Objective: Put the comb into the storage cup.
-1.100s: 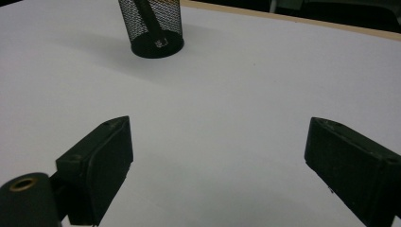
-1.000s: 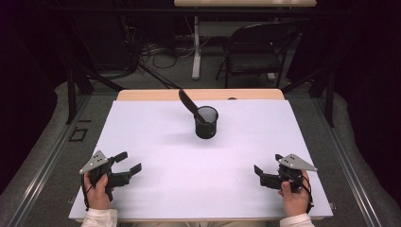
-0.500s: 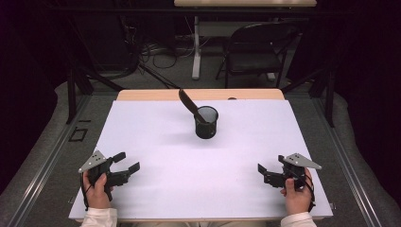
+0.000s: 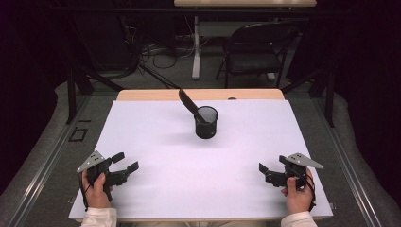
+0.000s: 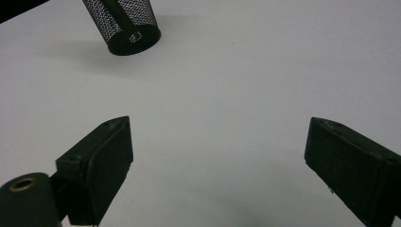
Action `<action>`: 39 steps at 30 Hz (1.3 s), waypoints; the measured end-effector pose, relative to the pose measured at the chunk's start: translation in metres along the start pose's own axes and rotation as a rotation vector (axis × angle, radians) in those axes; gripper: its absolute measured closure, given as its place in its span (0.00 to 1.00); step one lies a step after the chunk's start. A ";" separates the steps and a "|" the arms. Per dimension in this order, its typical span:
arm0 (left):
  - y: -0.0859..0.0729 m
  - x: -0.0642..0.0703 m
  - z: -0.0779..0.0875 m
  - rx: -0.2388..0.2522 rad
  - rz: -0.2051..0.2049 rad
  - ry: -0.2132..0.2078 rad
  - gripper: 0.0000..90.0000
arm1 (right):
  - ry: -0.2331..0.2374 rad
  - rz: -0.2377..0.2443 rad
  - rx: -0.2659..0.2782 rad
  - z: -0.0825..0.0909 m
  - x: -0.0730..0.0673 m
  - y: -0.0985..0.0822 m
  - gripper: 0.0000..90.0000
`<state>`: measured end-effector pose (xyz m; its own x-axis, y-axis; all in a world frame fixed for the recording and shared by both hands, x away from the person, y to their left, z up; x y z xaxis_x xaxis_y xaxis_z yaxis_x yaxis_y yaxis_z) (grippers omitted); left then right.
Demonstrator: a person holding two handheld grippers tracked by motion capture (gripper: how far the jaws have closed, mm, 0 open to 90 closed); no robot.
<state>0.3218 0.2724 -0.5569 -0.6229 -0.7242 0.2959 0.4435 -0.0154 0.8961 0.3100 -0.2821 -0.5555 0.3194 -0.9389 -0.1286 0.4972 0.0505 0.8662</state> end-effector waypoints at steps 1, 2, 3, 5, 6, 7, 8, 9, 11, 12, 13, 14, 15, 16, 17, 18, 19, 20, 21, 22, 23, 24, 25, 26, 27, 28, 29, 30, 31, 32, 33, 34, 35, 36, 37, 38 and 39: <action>0.000 0.000 0.000 0.002 0.002 0.002 0.17 | 0.000 0.000 0.000 0.000 0.000 0.000 0.09; 0.000 -0.001 0.000 0.002 0.004 0.000 0.17 | -0.001 -0.005 -0.001 0.000 0.001 0.000 0.09; 0.000 -0.001 0.000 0.002 0.007 0.002 0.17 | 0.001 -0.010 -0.002 0.000 0.001 0.000 0.09; 0.000 -0.001 0.001 0.007 0.012 0.006 0.17 | -0.003 -0.015 0.002 -0.001 0.003 -0.001 0.09; 0.000 -0.002 0.001 0.008 0.015 0.007 0.17 | -0.003 -0.020 -0.006 -0.001 0.003 -0.001 0.09; -0.001 -0.002 0.001 0.008 0.016 0.007 0.17 | -0.001 -0.027 -0.010 0.000 0.004 -0.001 0.09; -0.001 -0.002 0.001 0.007 0.016 0.009 0.17 | -0.005 -0.031 -0.008 -0.001 0.005 -0.002 0.09; -0.001 -0.003 0.001 0.005 0.017 0.010 0.17 | -0.005 -0.031 -0.008 -0.001 0.005 -0.002 0.09; -0.001 -0.003 0.001 0.005 0.024 0.012 0.17 | -0.006 -0.037 -0.013 -0.001 0.006 -0.002 0.09; -0.001 -0.004 0.001 0.004 0.025 0.013 0.17 | -0.006 -0.037 -0.013 -0.001 0.006 -0.002 0.09; -0.001 -0.004 0.001 0.005 0.025 0.014 0.17 | -0.004 -0.040 -0.010 -0.002 0.007 -0.002 0.09; -0.001 -0.004 0.001 0.005 0.028 0.015 0.17 | -0.004 -0.046 0.002 -0.003 0.007 -0.002 0.09; -0.002 -0.004 0.001 0.006 0.031 0.016 0.17 | -0.002 -0.050 -0.008 -0.002 0.007 -0.002 0.09; -0.002 -0.005 0.001 0.008 0.035 0.013 0.17 | 0.004 -0.061 -0.008 -0.002 0.007 -0.002 0.09; -0.002 -0.005 0.000 0.004 0.036 0.013 0.17 | 0.009 -0.070 -0.005 -0.002 0.007 -0.003 0.09; -0.003 -0.005 0.000 0.000 0.036 0.013 0.17 | 0.008 -0.069 -0.010 -0.002 0.007 -0.003 0.09; -0.003 -0.005 0.000 0.000 0.036 0.013 0.17 | 0.011 -0.072 -0.001 -0.003 0.007 -0.003 0.09; -0.003 -0.005 0.000 -0.002 0.036 0.014 0.17 | 0.013 -0.072 -0.015 -0.003 0.007 -0.004 0.09; -0.003 -0.005 0.000 -0.002 0.036 0.014 0.17 | 0.013 -0.072 -0.015 -0.003 0.007 -0.004 0.09; -0.003 -0.006 0.000 -0.002 0.036 0.016 0.17 | 0.010 -0.069 -0.012 -0.003 0.007 -0.004 0.09; -0.003 -0.006 0.000 -0.002 0.038 0.015 0.17 | 0.012 -0.073 -0.012 -0.003 0.007 -0.004 0.09; -0.004 -0.006 0.000 -0.002 0.038 0.016 0.17 | 0.009 -0.073 -0.012 -0.002 0.008 -0.004 0.09; -0.004 -0.006 0.000 0.000 0.042 0.015 0.17 | 0.009 -0.073 -0.012 -0.002 0.008 -0.004 0.09; -0.004 -0.006 0.001 -0.002 0.044 0.017 0.17 | 0.008 -0.074 -0.010 -0.002 0.008 -0.004 0.09; -0.004 -0.006 0.001 0.001 0.045 0.017 0.17 | 0.011 -0.079 -0.010 -0.003 0.008 -0.004 0.09; -0.004 -0.007 0.001 0.002 0.047 0.019 0.17 | 0.010 -0.081 -0.011 -0.002 0.008 -0.004 0.09; -0.004 -0.007 0.001 0.003 0.050 0.020 0.17 | 0.008 -0.082 -0.012 -0.002 0.008 -0.004 0.09; -0.004 -0.007 0.001 0.004 0.052 0.021 0.17 | 0.009 -0.082 -0.013 -0.002 0.008 -0.004 0.09; -0.004 -0.008 0.002 0.006 0.053 0.028 0.17 | 0.006 -0.083 -0.019 -0.002 0.009 -0.005 0.09; -0.004 -0.008 0.002 0.008 0.056 0.024 0.17 | 0.006 -0.085 -0.013 -0.003 0.009 -0.005 0.09; -0.004 -0.008 0.002 0.008 0.056 0.024 0.17 | 0.006 -0.085 -0.013 -0.003 0.009 -0.005 0.09; -0.004 -0.009 0.002 0.008 0.057 0.026 0.17 | 0.003 -0.088 -0.016 -0.002 0.010 -0.005 0.09; -0.004 -0.009 0.002 0.007 0.058 0.027 0.17 | 0.003 -0.088 -0.016 -0.002 0.010 -0.005 0.09; -0.004 -0.009 0.002 0.006 0.057 0.028 0.17 | 0.005 -0.089 -0.017 -0.002 0.010 -0.005 0.09; -0.004 -0.009 0.002 0.007 0.059 0.029 0.17 | 0.008 -0.092 -0.015 -0.002 0.010 -0.005 0.09; -0.004 -0.008 0.002 0.006 0.054 0.029 0.17 | 0.005 -0.089 -0.013 -0.002 0.009 -0.005 0.09; -0.004 -0.008 0.002 0.006 0.054 0.029 0.17 | 0.005 -0.089 -0.013 -0.002 0.009 -0.005 0.09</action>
<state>0.3240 0.2796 -0.5624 -0.5792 -0.7437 0.3340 0.4722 0.0280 0.8811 0.3120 -0.2905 -0.5621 0.2772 -0.9382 -0.2074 0.5339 -0.0291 0.8450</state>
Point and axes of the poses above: each handheld gripper's, and its own axes: z roughly backward along the jaws, y roughly out of its top, x roughly to its right, the point moved 3 cm from there along -z, roughly forward along the jaws, and after that the axes turned 3 degrees about -y, right-handed, at the moved point
